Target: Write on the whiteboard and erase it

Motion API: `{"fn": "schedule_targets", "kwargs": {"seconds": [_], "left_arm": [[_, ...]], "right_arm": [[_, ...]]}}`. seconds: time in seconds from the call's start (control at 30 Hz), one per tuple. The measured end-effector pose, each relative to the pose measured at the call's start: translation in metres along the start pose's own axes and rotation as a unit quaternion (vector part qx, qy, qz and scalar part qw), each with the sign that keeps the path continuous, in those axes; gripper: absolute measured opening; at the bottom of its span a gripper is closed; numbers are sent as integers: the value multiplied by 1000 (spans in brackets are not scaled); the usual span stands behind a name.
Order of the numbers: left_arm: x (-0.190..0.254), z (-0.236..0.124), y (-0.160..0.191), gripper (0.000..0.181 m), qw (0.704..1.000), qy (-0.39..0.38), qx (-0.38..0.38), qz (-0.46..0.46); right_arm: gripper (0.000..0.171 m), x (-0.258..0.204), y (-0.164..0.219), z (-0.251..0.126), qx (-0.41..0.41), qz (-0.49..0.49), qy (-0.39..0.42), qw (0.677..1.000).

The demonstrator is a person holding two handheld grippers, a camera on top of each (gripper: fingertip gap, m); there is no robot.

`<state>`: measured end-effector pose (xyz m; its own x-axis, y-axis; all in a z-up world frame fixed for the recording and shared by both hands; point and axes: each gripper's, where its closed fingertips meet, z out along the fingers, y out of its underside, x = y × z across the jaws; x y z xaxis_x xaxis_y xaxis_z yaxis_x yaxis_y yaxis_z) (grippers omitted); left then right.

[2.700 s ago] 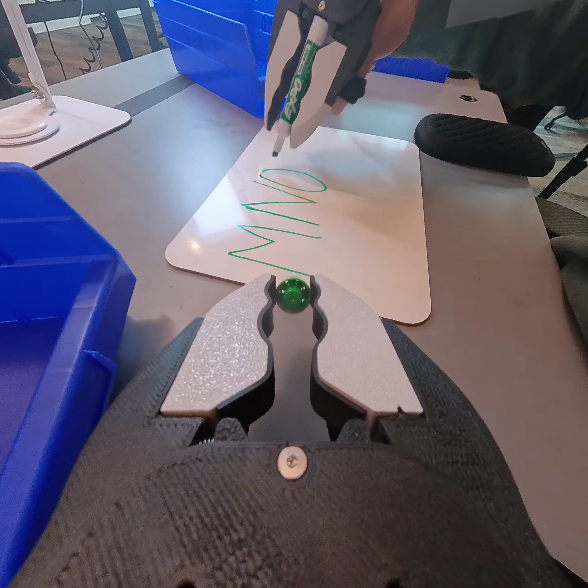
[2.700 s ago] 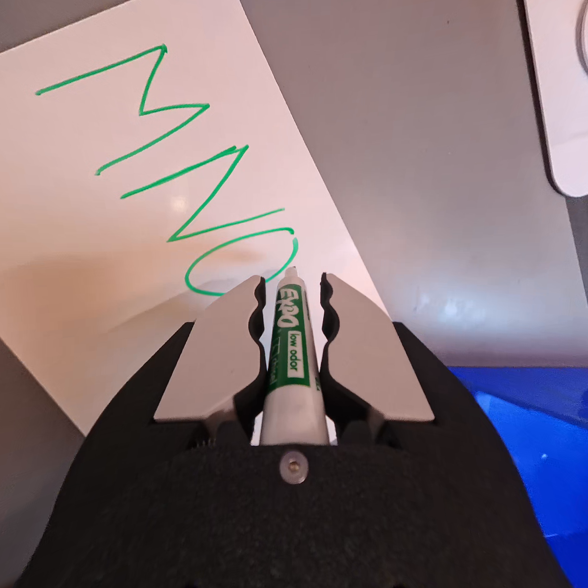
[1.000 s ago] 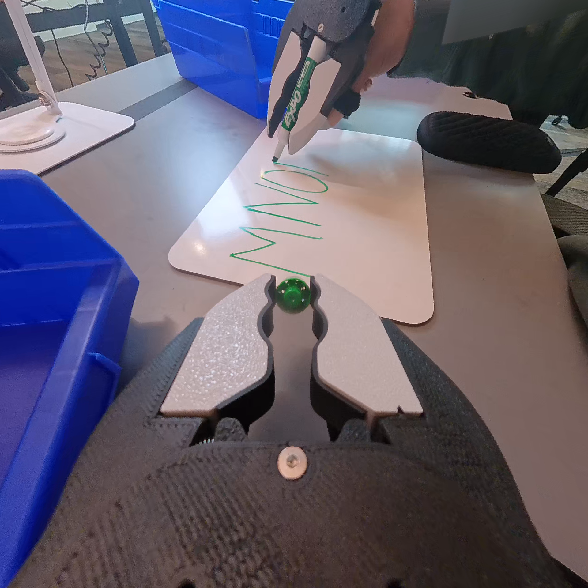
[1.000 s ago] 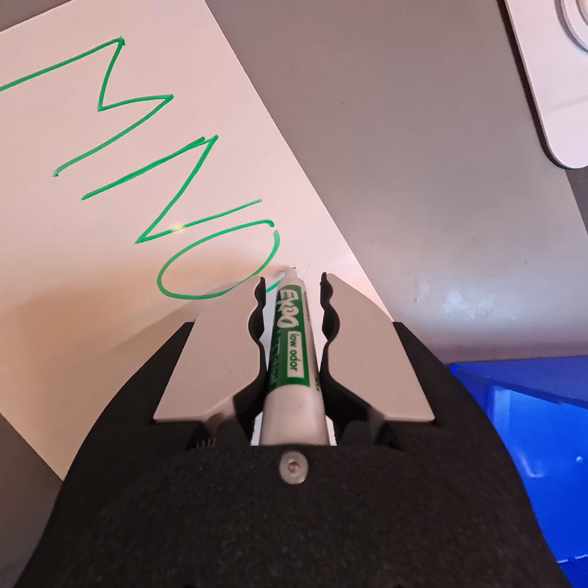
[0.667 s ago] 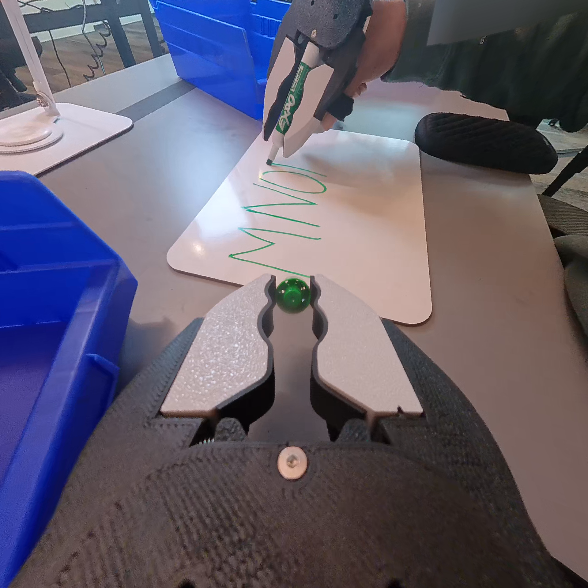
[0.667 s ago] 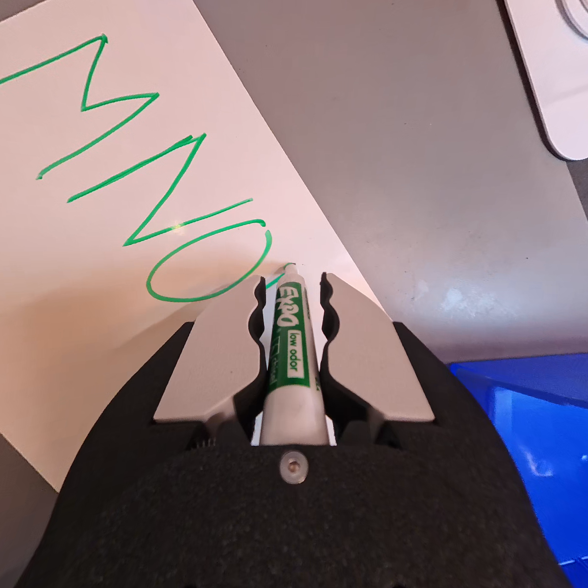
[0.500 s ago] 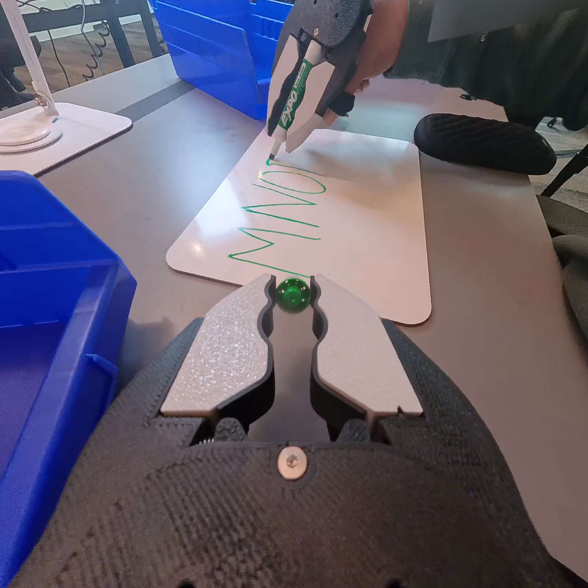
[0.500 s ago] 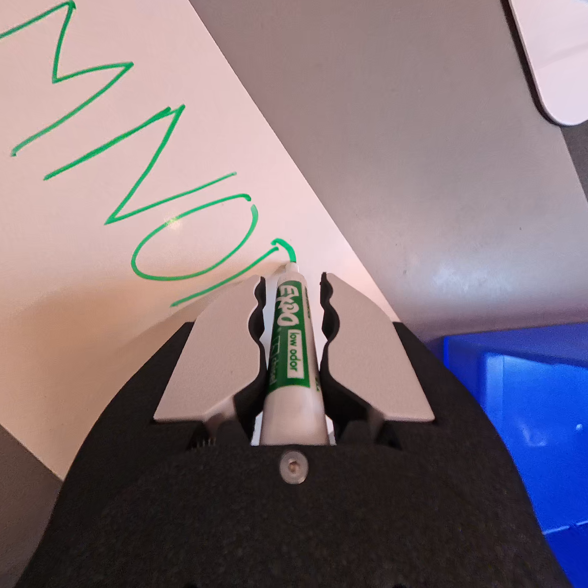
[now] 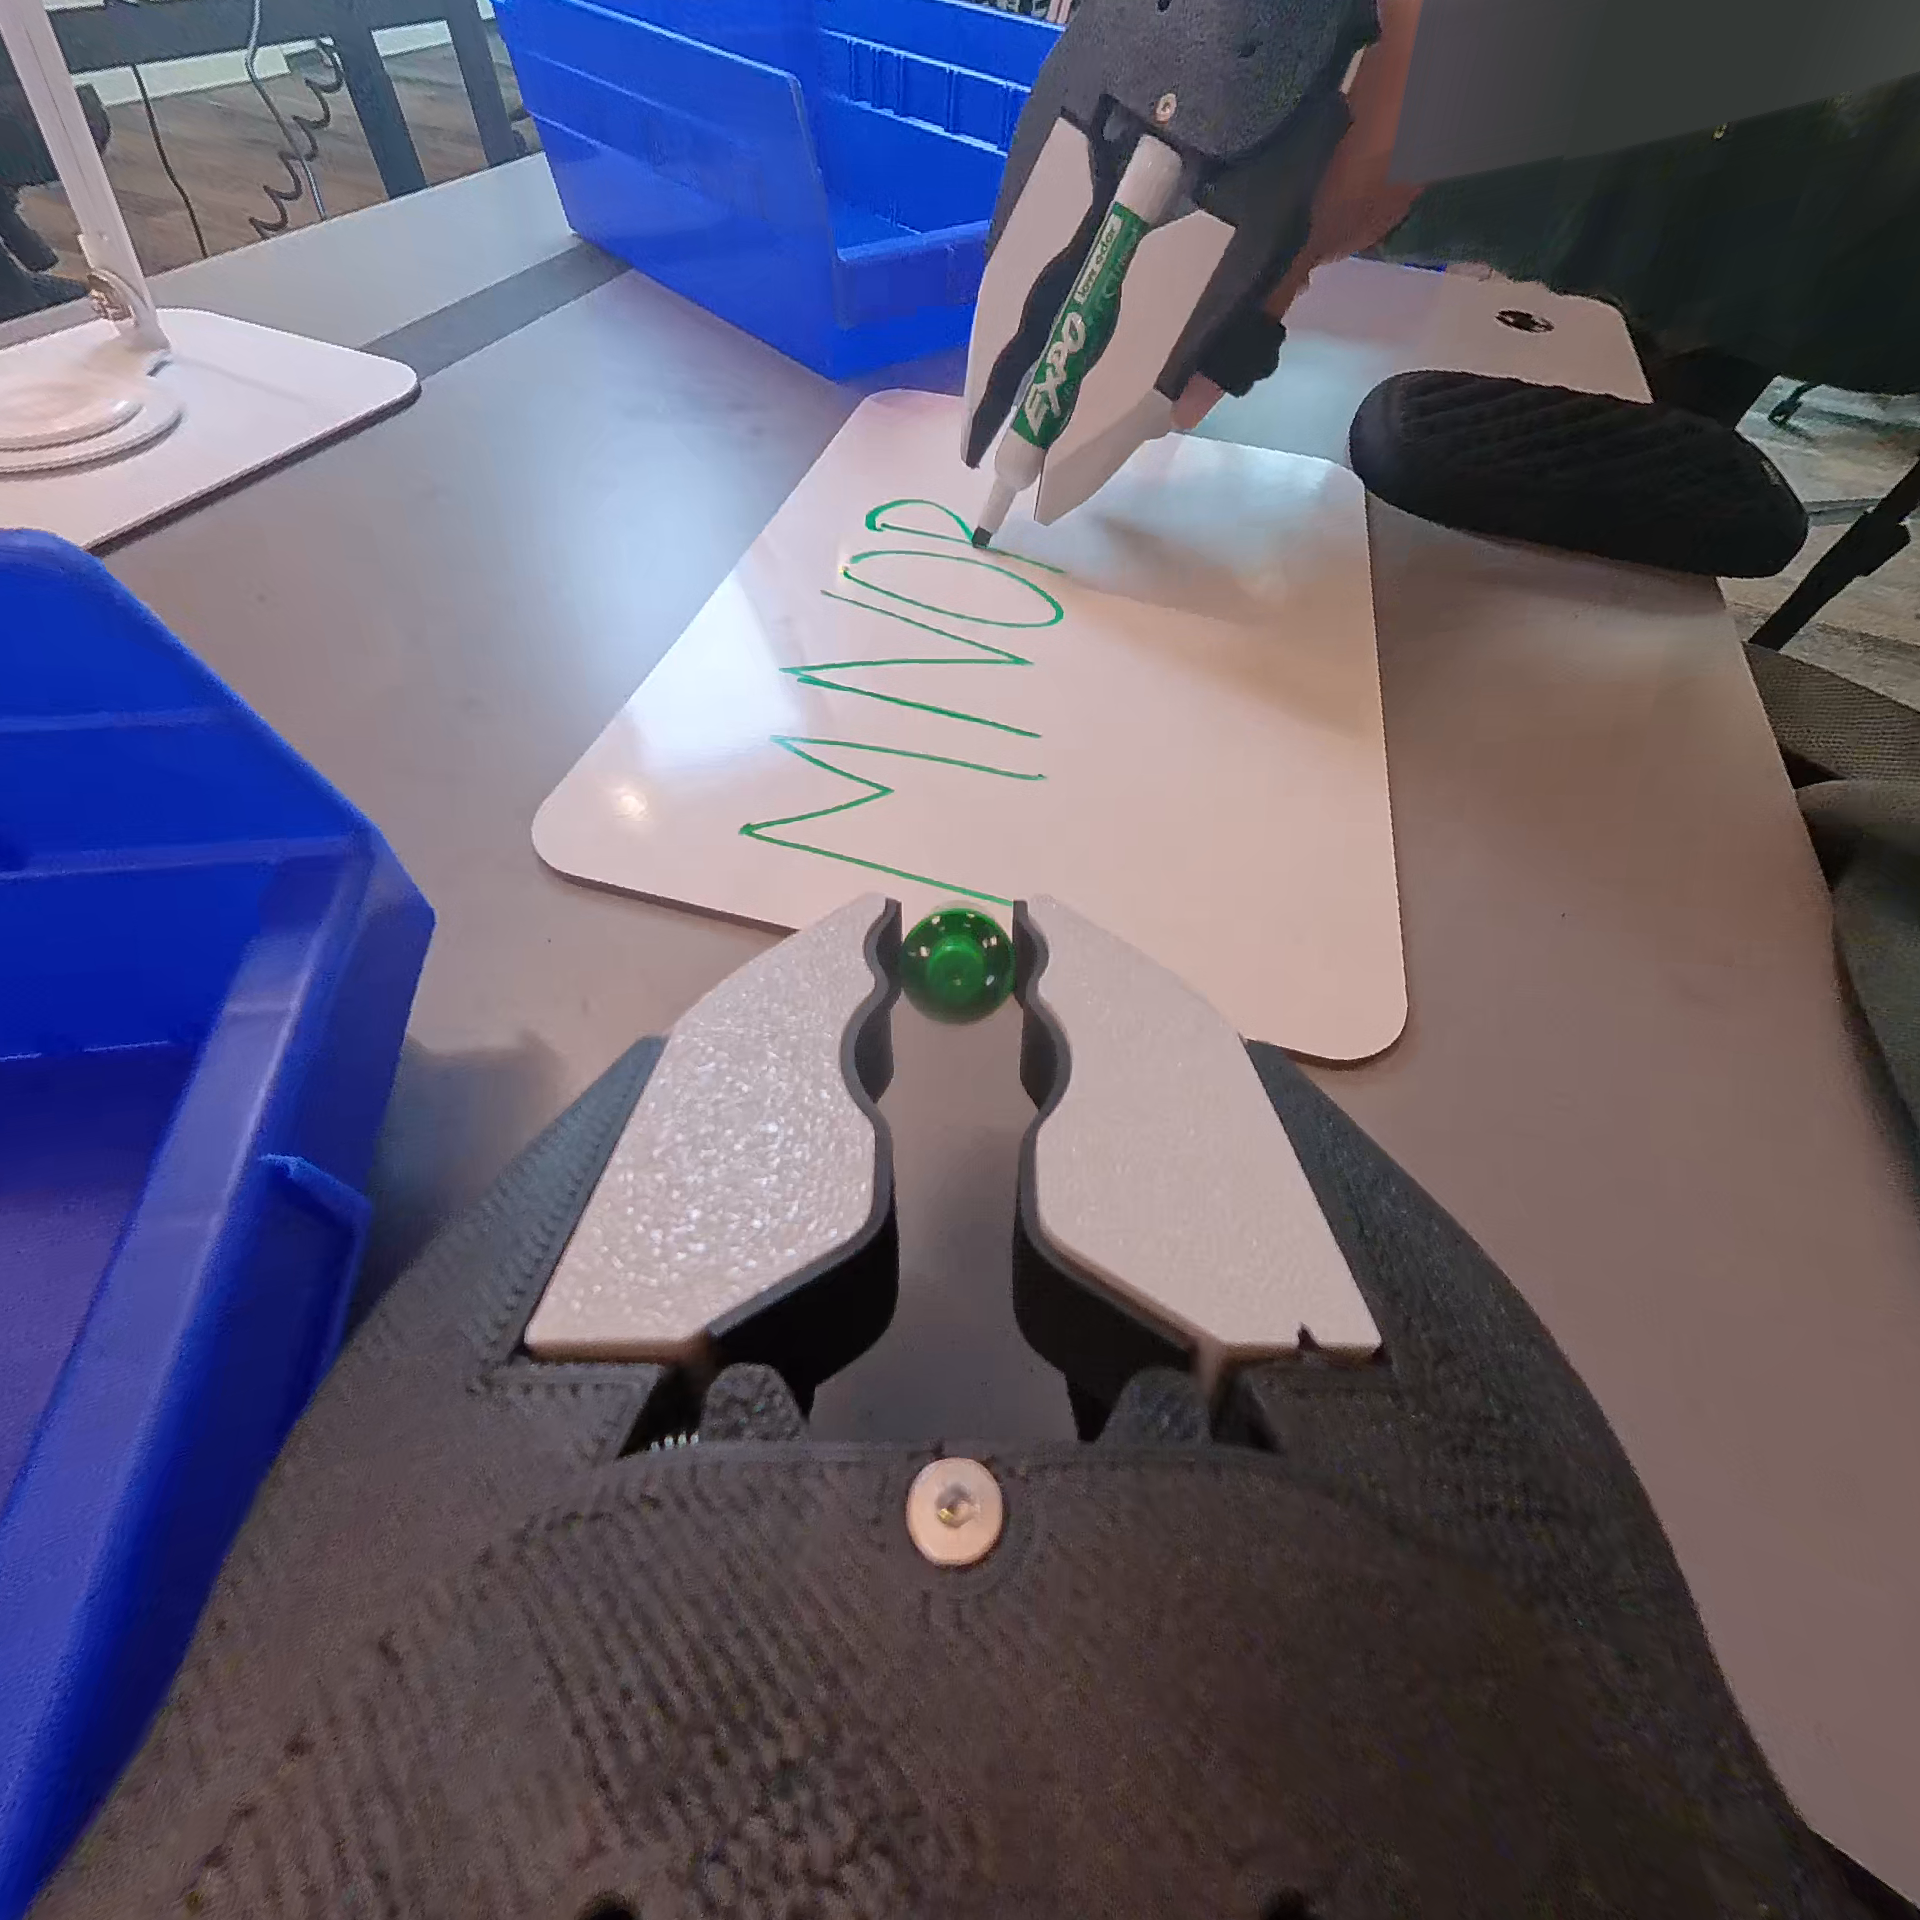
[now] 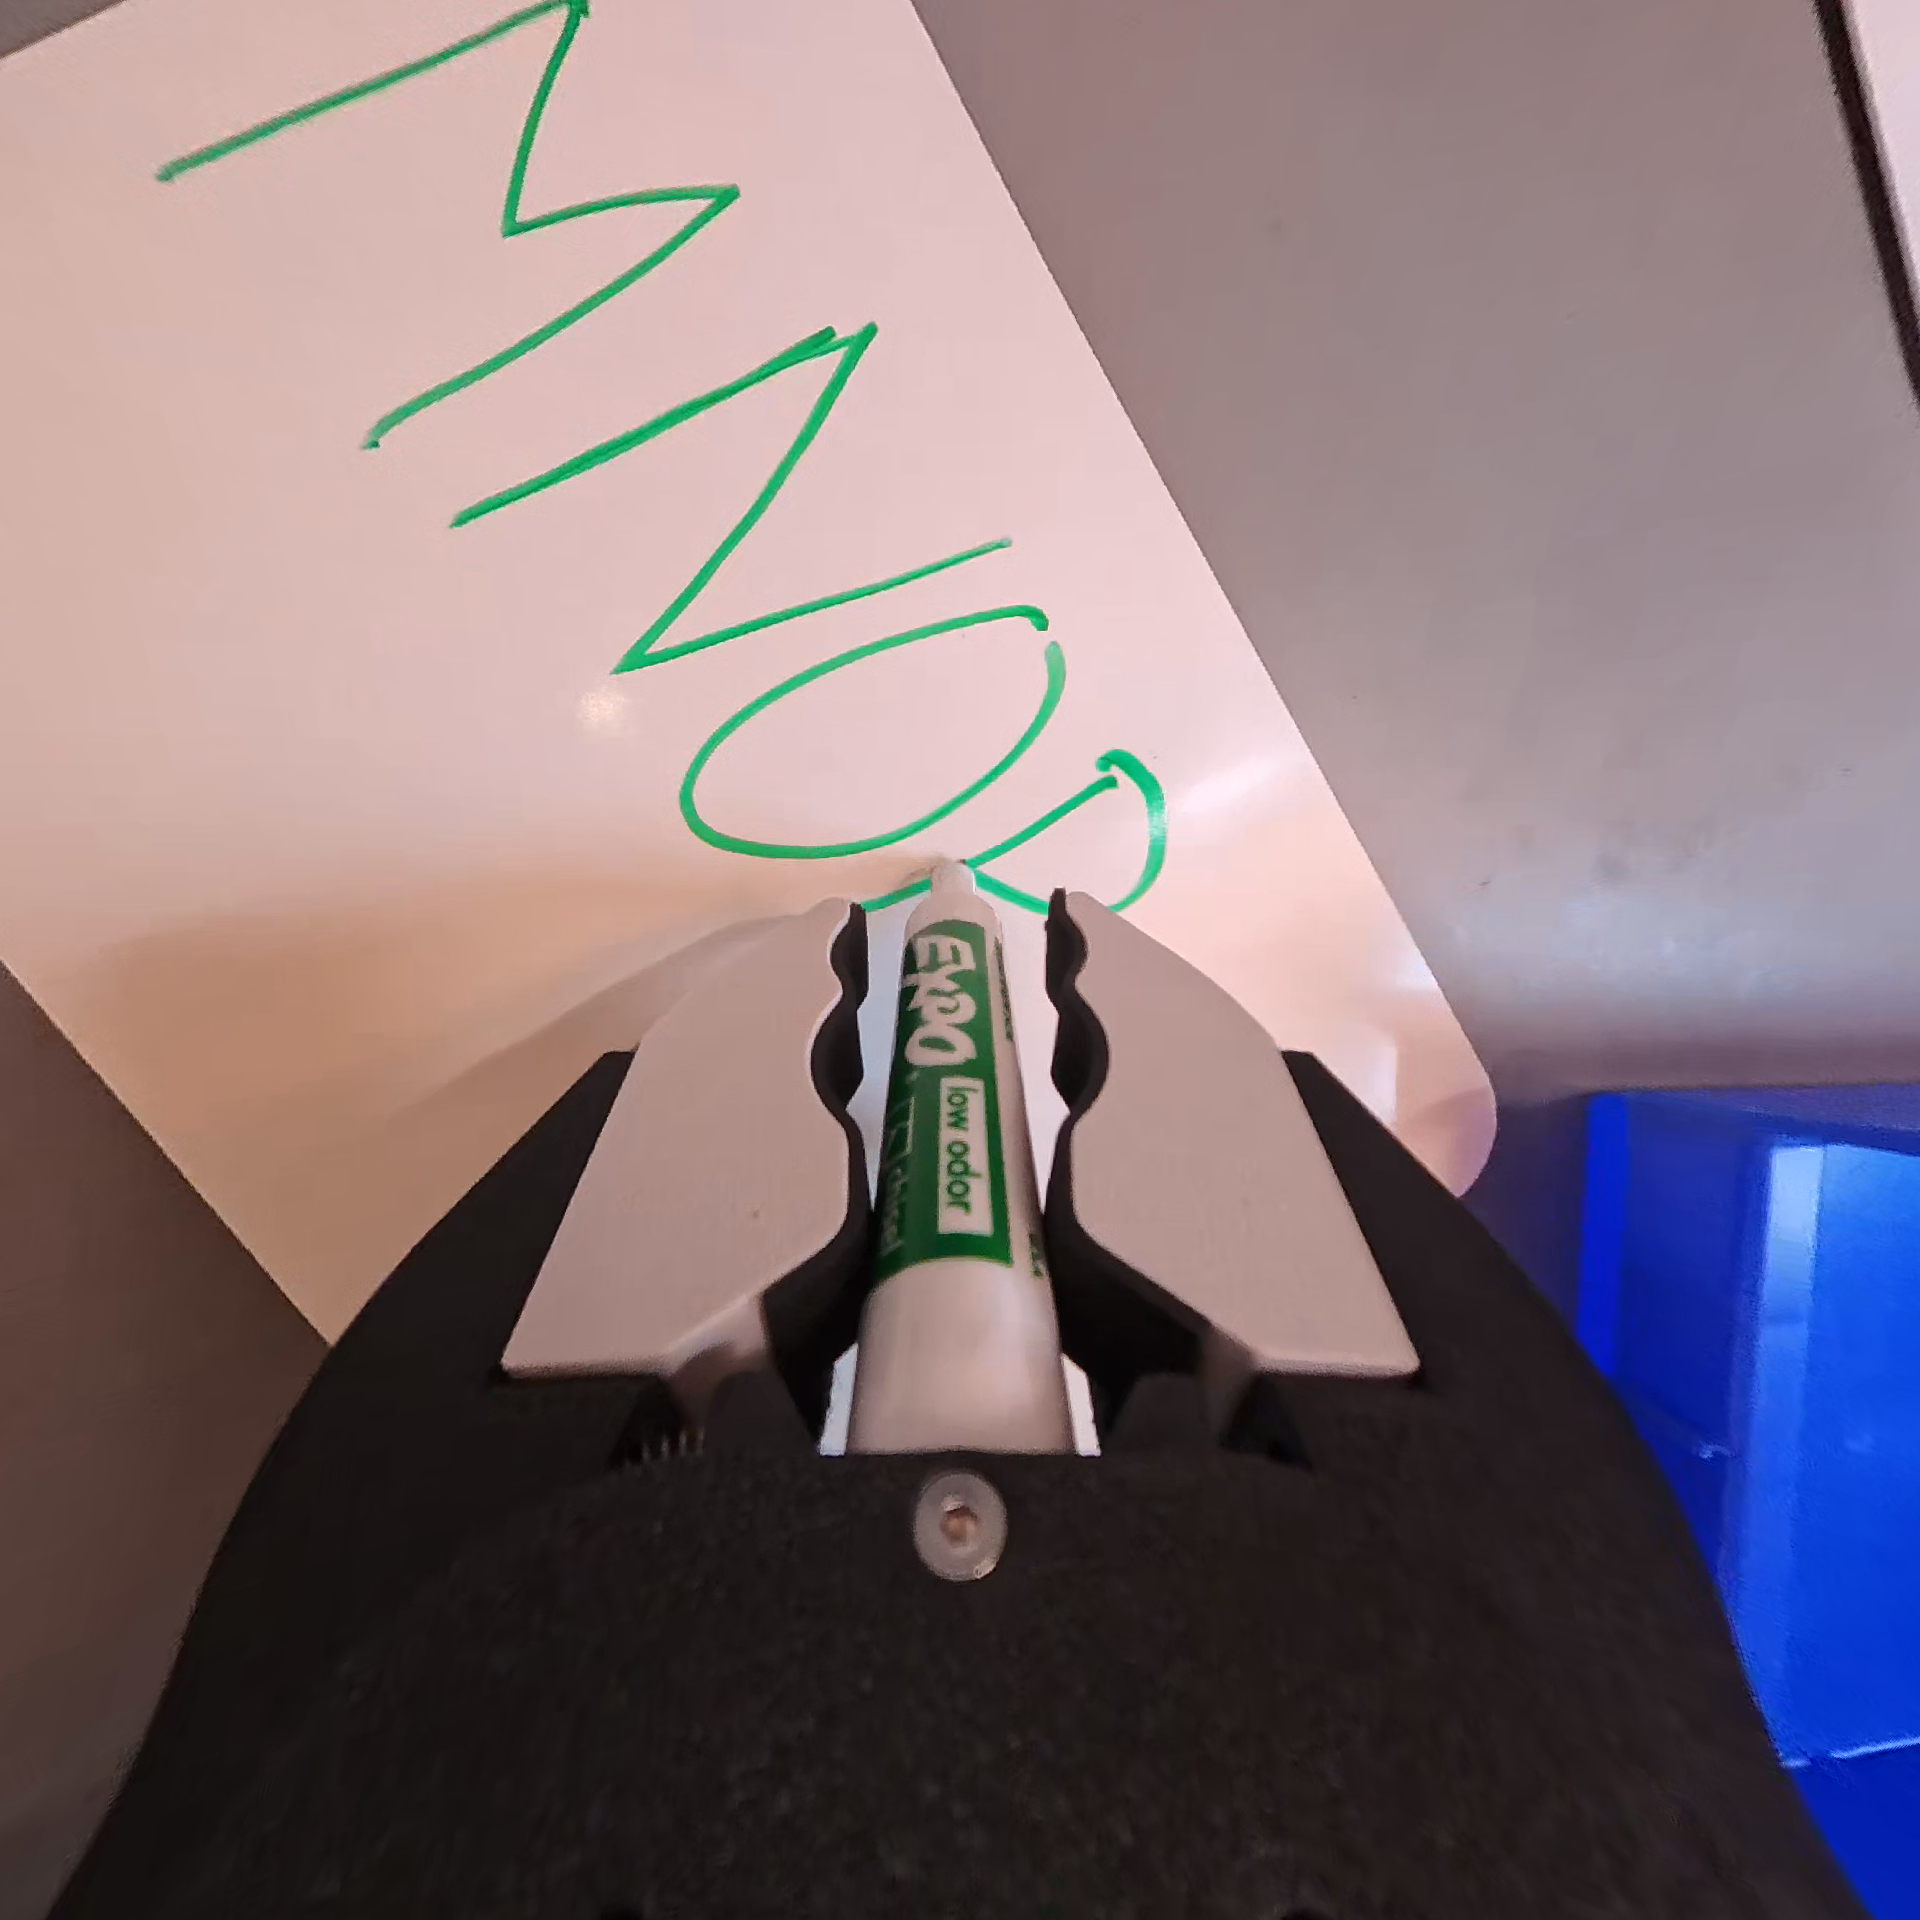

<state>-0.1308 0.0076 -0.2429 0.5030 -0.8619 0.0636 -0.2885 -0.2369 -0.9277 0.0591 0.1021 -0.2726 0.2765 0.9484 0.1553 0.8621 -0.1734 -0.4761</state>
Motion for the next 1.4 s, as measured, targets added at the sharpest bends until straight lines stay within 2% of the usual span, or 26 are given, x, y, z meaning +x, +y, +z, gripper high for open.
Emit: {"fn": "schedule_targets", "kwargs": {"seconds": [0.2, 0.57, 0.67, 0.83, 0.97, 1.17, 1.4], "left_arm": [[0, 0, 0, 20, 1000, 1, 0, -1], [-1, 2, 3, 20, 1000, 10, -4, -18], [-1, 2, 3, 20, 1000, 13, -3, -23], [-2, 2, 2, 20, 999, 15, -1, -31], [-2, 2, 2, 20, 999, 15, -1, -30], [-1, 2, 2, 20, 999, 15, -2, -29], [-1, 2, 2, 20, 1000, 15, -3, -27]], "right_arm": [[34, 29, 14, -12, 16, 45, 25, 999], [33, 54, 17, 2, -6, 36, 32, 999], [33, 43, 15, 2, -10, 26, 14, 1000], [33, -3, 22, -10, -28, 2, -30, 999], [33, -15, 39, -22, -53, -5, -23, 998], [33, 26, 53, -23, -73, 3, 23, 997], [34, 57, 29, -3, -54, -18, 37, 998]]}}
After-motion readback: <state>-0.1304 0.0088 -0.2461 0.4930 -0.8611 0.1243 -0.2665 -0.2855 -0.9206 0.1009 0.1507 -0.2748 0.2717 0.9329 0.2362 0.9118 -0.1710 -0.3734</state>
